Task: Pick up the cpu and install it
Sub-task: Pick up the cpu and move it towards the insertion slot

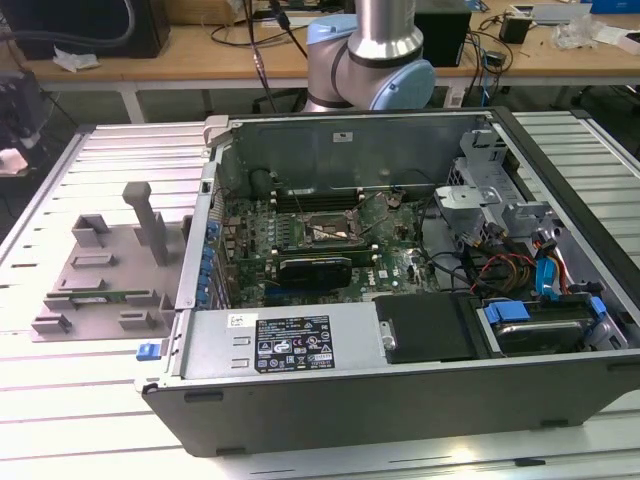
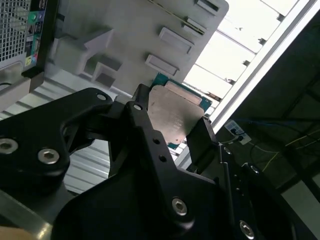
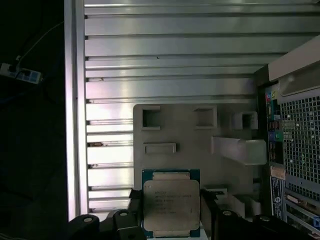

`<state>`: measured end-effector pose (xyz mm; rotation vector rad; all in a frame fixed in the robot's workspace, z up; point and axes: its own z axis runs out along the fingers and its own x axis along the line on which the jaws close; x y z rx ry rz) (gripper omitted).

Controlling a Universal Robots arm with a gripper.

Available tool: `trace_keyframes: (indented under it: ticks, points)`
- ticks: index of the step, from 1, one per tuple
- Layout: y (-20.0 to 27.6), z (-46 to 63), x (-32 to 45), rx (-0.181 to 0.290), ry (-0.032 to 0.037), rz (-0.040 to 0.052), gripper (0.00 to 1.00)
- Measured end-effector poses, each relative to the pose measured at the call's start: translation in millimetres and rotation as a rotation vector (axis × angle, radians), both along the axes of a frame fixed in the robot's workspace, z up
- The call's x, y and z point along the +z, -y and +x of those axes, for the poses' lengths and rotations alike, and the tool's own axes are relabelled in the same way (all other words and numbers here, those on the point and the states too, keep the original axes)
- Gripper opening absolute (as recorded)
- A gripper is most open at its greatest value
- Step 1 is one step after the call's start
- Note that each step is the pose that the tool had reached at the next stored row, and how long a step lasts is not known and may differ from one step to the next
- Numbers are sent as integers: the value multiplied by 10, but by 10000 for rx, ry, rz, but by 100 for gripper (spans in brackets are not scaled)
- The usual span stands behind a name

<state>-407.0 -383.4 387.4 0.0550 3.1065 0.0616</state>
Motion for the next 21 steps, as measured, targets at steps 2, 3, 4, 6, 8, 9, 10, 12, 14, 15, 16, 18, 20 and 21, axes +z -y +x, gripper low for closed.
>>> trace_keyframes:
  ticks: [2, 3, 4, 6, 8, 9, 10, 12, 14, 15, 16, 18, 20, 21]
  points:
    - [0, 0, 87, 0, 3, 0, 55]
    - [0, 0, 88, 0, 3, 1, 55]
    - [0, 0, 88, 1, 3, 1, 55]
    - [0, 0, 89, 0, 1, 0, 55]
    - [0, 2, 91, 0, -1, -1, 55]
    - [0, 27, 90, 1, 0, -1, 55]
    - [0, 70, 90, 0, 0, -1, 55]
    - [0, 123, 90, 0, 1, 0, 55]
    - [0, 168, 89, 1, 1, 0, 55]
    - [0, 184, 90, 0, 0, 0, 55]
    - [0, 207, 90, 0, 0, -1, 55]
    - [0, 251, 90, 0, 0, 0, 55]
    - [0, 296, 90, 0, 1, 0, 55]
    - [0, 314, 90, 0, 1, 0, 55]
